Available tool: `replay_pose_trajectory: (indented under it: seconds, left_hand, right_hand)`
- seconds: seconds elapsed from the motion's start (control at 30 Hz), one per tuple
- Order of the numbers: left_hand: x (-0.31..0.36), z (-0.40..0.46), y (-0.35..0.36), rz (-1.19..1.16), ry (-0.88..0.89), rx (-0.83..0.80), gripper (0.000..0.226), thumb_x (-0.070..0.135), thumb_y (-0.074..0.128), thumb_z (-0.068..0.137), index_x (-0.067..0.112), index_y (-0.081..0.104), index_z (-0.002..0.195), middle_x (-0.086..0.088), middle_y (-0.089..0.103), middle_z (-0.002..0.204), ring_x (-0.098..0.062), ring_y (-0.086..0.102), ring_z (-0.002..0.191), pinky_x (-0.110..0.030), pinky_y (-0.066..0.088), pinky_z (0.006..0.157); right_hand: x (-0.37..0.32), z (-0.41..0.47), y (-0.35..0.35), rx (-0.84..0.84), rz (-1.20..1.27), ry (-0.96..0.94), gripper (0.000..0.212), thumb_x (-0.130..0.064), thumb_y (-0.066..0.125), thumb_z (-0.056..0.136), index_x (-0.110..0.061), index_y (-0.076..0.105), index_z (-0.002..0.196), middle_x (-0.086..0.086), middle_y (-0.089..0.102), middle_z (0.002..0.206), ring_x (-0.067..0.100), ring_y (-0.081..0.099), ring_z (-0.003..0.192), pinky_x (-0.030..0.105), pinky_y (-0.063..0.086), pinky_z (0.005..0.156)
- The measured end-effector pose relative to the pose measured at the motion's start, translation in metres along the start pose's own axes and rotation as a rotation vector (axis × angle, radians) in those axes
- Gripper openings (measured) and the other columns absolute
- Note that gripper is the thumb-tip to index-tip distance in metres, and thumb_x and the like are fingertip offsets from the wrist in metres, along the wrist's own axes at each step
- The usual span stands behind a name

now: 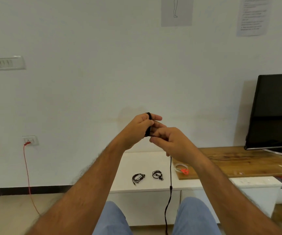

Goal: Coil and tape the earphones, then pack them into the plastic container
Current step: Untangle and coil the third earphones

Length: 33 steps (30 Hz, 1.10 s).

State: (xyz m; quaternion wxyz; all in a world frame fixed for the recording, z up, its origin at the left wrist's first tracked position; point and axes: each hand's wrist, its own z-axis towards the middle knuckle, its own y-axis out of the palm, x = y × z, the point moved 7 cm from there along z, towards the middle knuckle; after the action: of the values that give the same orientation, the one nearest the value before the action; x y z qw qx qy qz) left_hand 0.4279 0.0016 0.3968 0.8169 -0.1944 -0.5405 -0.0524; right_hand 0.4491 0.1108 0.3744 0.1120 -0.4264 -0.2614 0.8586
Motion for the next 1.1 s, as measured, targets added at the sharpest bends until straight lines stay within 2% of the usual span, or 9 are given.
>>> replay_pose_trajectory:
  seconds: [0.07,0.17,0.23,0.33,0.43,0.53,0.87,1.0,1.1]
  left_hand:
    - [-0.003,0.0,0.001,0.068,0.0,-0.002,0.033,0.0,0.031,0.1,0.002,0.058,0.12,-0.004,0.069,0.091,-0.003,0.067,0.073,-0.013,0.05,0.064]
    - [-0.004,-0.001,0.007,0.032,0.021,-0.068,0.032,-0.001,0.032,0.099,-0.002,0.061,0.113,-0.012,0.07,0.097,-0.015,0.068,0.085,-0.025,0.054,0.076]
    - [-0.006,-0.003,0.01,0.01,0.0,-0.101,0.03,-0.001,0.032,0.099,-0.002,0.062,0.102,-0.01,0.07,0.09,-0.018,0.066,0.078,-0.027,0.054,0.071]
    - [-0.007,-0.008,0.015,0.008,-0.023,-0.116,0.031,-0.001,0.027,0.095,0.003,0.055,0.081,-0.004,0.061,0.067,-0.015,0.047,0.054,-0.025,0.036,0.054]
    - [-0.014,-0.008,0.014,-0.113,-0.067,-0.103,0.034,0.003,0.024,0.092,0.009,0.051,0.071,0.0,0.047,0.057,-0.014,0.029,0.052,-0.03,0.024,0.054]
    - [-0.018,-0.008,0.017,-0.182,-0.095,-0.121,0.057,0.006,0.02,0.091,0.02,0.065,0.058,-0.001,0.041,0.055,-0.014,0.025,0.051,-0.03,0.021,0.054]
    - [-0.019,-0.011,0.024,-0.167,-0.21,-0.203,0.052,0.018,0.014,0.094,0.002,0.064,0.091,0.002,0.037,0.053,-0.014,0.02,0.052,-0.03,0.02,0.053]
    - [-0.015,-0.012,0.027,-0.202,-0.21,-0.193,0.045,0.019,0.015,0.094,0.007,0.057,0.083,0.0,0.037,0.054,-0.014,0.019,0.051,-0.028,0.019,0.051]
    - [-0.011,-0.013,0.028,-0.187,-0.179,-0.192,0.034,0.016,0.017,0.093,0.013,0.045,0.074,0.0,0.04,0.053,-0.015,0.017,0.052,-0.029,0.017,0.051]
  right_hand:
    - [-0.007,0.002,-0.009,0.059,-0.074,-0.054,0.015,-0.017,0.064,0.092,-0.013,0.069,0.079,-0.01,0.047,0.052,0.013,0.041,0.052,0.03,0.04,0.054]
    - [-0.014,0.005,-0.021,0.137,-0.152,-0.107,0.01,-0.013,0.066,0.087,-0.018,0.072,0.081,-0.008,0.064,0.065,0.013,0.057,0.061,0.026,0.047,0.06]
    - [-0.018,0.008,-0.027,0.16,-0.215,-0.15,0.007,-0.013,0.068,0.085,-0.018,0.072,0.082,-0.009,0.067,0.07,0.008,0.06,0.068,0.024,0.048,0.063]
    - [-0.024,0.013,-0.034,0.16,-0.297,-0.231,0.006,-0.011,0.071,0.083,-0.017,0.07,0.083,-0.008,0.066,0.074,0.005,0.057,0.071,0.019,0.043,0.065]
    - [-0.029,0.018,-0.038,0.168,-0.269,-0.269,0.009,-0.007,0.071,0.084,-0.016,0.071,0.087,-0.007,0.064,0.08,0.007,0.059,0.075,0.018,0.046,0.067]
    - [-0.03,0.021,-0.039,0.157,-0.222,-0.258,0.014,-0.002,0.069,0.082,-0.015,0.071,0.088,-0.014,0.059,0.073,0.005,0.058,0.068,0.021,0.047,0.064]
    - [-0.026,0.023,-0.04,0.169,-0.068,-0.293,0.013,0.005,0.067,0.082,-0.007,0.072,0.086,0.003,0.067,0.076,0.012,0.063,0.067,0.02,0.05,0.066]
    - [-0.014,0.028,-0.04,0.138,0.086,-0.189,0.014,0.001,0.065,0.088,-0.011,0.072,0.09,-0.011,0.069,0.071,0.009,0.065,0.071,0.022,0.051,0.071]
    - [-0.005,0.029,-0.036,0.07,0.288,-0.12,0.014,0.003,0.058,0.093,-0.004,0.07,0.094,-0.008,0.068,0.062,0.013,0.061,0.064,0.032,0.052,0.069]
